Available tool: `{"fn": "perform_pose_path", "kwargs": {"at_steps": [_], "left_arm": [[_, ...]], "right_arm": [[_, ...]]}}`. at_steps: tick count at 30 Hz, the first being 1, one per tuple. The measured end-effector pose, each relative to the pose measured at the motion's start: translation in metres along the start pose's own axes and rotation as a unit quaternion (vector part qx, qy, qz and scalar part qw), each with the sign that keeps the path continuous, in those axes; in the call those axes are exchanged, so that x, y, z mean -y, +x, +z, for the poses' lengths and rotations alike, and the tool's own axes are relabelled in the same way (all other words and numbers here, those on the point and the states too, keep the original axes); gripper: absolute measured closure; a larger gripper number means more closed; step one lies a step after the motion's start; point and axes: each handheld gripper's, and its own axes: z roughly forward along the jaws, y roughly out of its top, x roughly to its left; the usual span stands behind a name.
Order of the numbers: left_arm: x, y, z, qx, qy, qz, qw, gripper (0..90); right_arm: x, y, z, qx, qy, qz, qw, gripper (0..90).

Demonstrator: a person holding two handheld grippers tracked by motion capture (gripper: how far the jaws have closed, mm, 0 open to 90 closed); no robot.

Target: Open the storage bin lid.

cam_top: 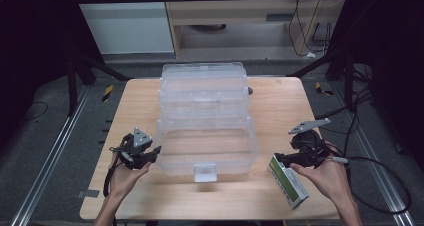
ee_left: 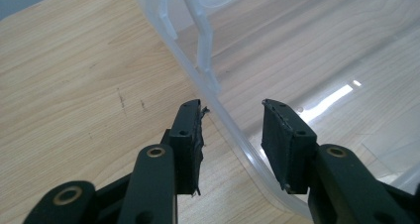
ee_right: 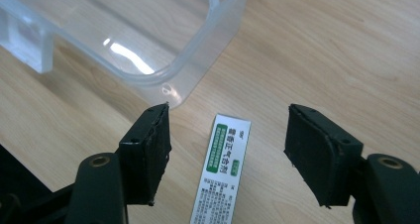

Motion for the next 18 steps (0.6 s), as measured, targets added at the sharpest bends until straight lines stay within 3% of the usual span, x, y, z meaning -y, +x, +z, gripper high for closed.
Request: {"fn": "perform_pose_path", "kwargs": {"at_steps": [13,18], "left_arm": [[-0.0002,-0.0008,0.0014,-0.001,0.003,0.001,1.0000,58.9],[0.0000,-0.0010,0.0019,0.000,0.003,0.001,1.0000,58.7]], "right_arm": [[0.0021,0.0032,0.0055,-0.003,0.048,-0.014,0.9987,36.9],[0.0038,0.0061,0.0078,-0.006,0.077,-0.022,0.9968,39.0]]}}
